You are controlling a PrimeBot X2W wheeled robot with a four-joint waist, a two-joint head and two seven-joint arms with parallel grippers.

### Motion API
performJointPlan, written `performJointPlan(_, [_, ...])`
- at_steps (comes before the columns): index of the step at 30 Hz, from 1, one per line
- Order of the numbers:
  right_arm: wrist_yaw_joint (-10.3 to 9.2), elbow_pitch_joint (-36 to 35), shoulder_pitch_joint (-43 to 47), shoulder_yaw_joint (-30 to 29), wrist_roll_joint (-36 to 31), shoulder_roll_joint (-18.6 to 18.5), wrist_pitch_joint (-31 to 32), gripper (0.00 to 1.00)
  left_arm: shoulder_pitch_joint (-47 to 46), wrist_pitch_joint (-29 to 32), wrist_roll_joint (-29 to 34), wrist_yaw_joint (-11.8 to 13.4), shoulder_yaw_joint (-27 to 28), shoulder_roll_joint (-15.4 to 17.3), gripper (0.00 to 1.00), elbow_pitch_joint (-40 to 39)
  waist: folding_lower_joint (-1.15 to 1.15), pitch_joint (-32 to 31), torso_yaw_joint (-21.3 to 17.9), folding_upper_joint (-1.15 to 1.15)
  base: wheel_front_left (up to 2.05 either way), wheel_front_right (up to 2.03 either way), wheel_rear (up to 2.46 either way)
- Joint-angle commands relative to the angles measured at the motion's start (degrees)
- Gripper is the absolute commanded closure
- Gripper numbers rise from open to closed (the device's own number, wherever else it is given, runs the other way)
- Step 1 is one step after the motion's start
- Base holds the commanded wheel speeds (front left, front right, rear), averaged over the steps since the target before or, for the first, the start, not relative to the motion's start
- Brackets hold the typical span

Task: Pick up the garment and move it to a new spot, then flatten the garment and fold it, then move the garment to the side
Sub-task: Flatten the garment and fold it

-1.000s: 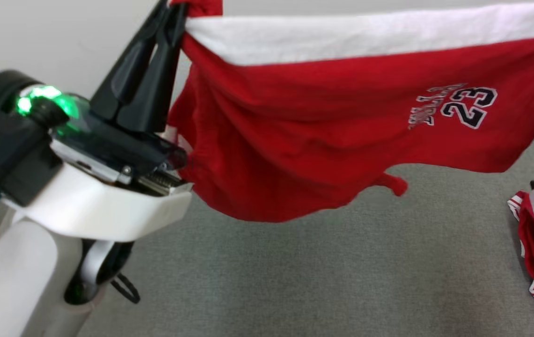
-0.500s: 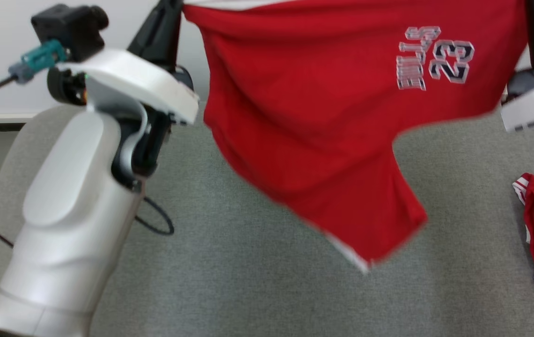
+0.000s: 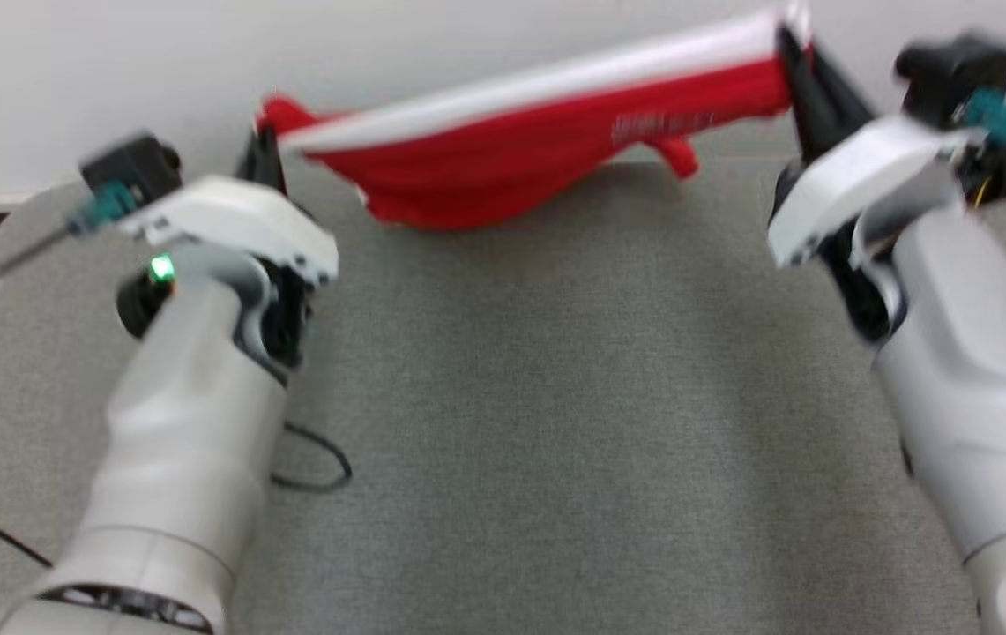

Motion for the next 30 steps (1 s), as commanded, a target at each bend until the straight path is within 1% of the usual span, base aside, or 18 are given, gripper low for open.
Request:
performJointPlan(1, [-0.58,4.45,3.48,1.09,2.27,-0.98,-1.38,1.0,3.5,-0.49,-0.92,-0.46,0.26,0.22,1.0,3.79,0.0,1.72,0.65,0.0,0.0,0.0,0.0])
performJointPlan(4, [-0.54,8.16,7.59,4.18,5.34,-0.32,-3.21,1.0,6.57,-0.57,-0.9,-2.38,-0.61,-1.24,1.0,7.18,0.0,3.27,1.48,0.0,0.0,0.0,0.0])
performJointPlan(5, [-0.53,8.86,9.27,5.32,6.15,-0.19,-3.66,1.0,7.67,-0.57,-1.91,-3.12,-0.38,-1.6,1.0,7.99,0.0,3.72,1.69,0.0,0.0,0.0,0.0])
performJointPlan(8, [-0.46,8.45,14.38,7.41,10.07,-0.1,-5.91,1.0,10.53,-0.6,-2.51,-5.2,-0.56,-2.23,1.0,8.75,0.0,4.27,2.13,0.0,0.0,0.0,0.0])
performJointPlan(9, [-0.46,8.45,14.38,7.41,10.07,-0.1,-5.91,1.0,10.53,-0.6,-2.51,-5.2,-0.56,-2.23,1.0,8.75,0.0,4.27,2.13,0.0,0.0,0.0,0.0])
performJointPlan(10, [-0.46,7.7,16.27,8.29,11.09,-0.09,-6.59,1.0,11.48,-0.59,-2.92,-5.63,0.19,-2.32,1.0,7.75,0.0,4.1,2.05,0.0,0.0,0.0,0.0])
performJointPlan(12, [-0.46,5.45,19.41,9.22,13.07,-1.2,-7.58,1.0,13.65,-0.5,-1.66,-6.1,0.45,-2.29,1.0,5.45,0.0,4.14,1.93,0.0,0.0,0.0,0.0])
performJointPlan(13, [-0.46,4.19,21.53,9.95,13.79,-1.64,-7.83,1.0,15.28,-0.5,-1.29,-6.27,1.5,-1.77,1.0,3.47,0.0,3.6,1.75,0.0,0.0,0.0,0.0])
performJointPlan(15, [-0.46,0.71,24.95,10.83,15.17,-2.9,-8.17,1.0,19.02,-0.51,1.39,-6.11,2.18,-0.57,1.0,-0.7,0.0,2.67,1.31,0.0,0.0,0.0,0.0])
performJointPlan(17, [-0.46,-4.49,28.25,11.22,15.64,-4.43,-8.3,1.0,23.33,-0.52,2.93,-5.82,4.1,-0.15,1.0,-6.14,0.0,1.59,0.78,0.0,0.0,0.0,0.0])
performJointPlan(20, [-0.47,-13.32,35.17,10.1,14.13,-7.16,-8.25,1.0,31.31,-0.52,4.98,-6.29,6.6,0.13,1.0,-14.77,0.0,-0.28,0.24,0.0,0.0,0.0,0.0])
performJointPlan(23, [-0.47,-22.21,42.83,8.23,11.88,-8.95,-8.23,1.0,40.15,-0.52,7.32,-5.53,7.31,0.41,1.0,-23.91,0.0,-2.1,0.02,0.0,0.0,0.0,0.0])
performJointPlan(25, [-0.47,-27.79,48.27,6.76,10.41,-9.8,-8.23,1.0,46.22,-0.16,7.64,-4.11,7.07,0.8,1.0,-30.8,0.0,-3.02,-0.01,0.0,0.0,0.0,0.0])
performJointPlan(27, [-0.47,-33.49,53.48,4.04,8.92,-10.38,-6.9,1.0,51.85,1.51,8.21,-2.0,6.94,1.47,1.0,-39.1,0.0,-3.7,0.11,0.0,0.0,0.0,0.0])
performJointPlan(30, [-0.47,-43.16,61.5,-1.13,6.09,-9.6,-2.25,1.0,61.13,6.23,8.95,2.65,6.98,2.88,1.0,-53.86,0.0,-4.51,0.24,0.0,0.0,0.0,0.0])
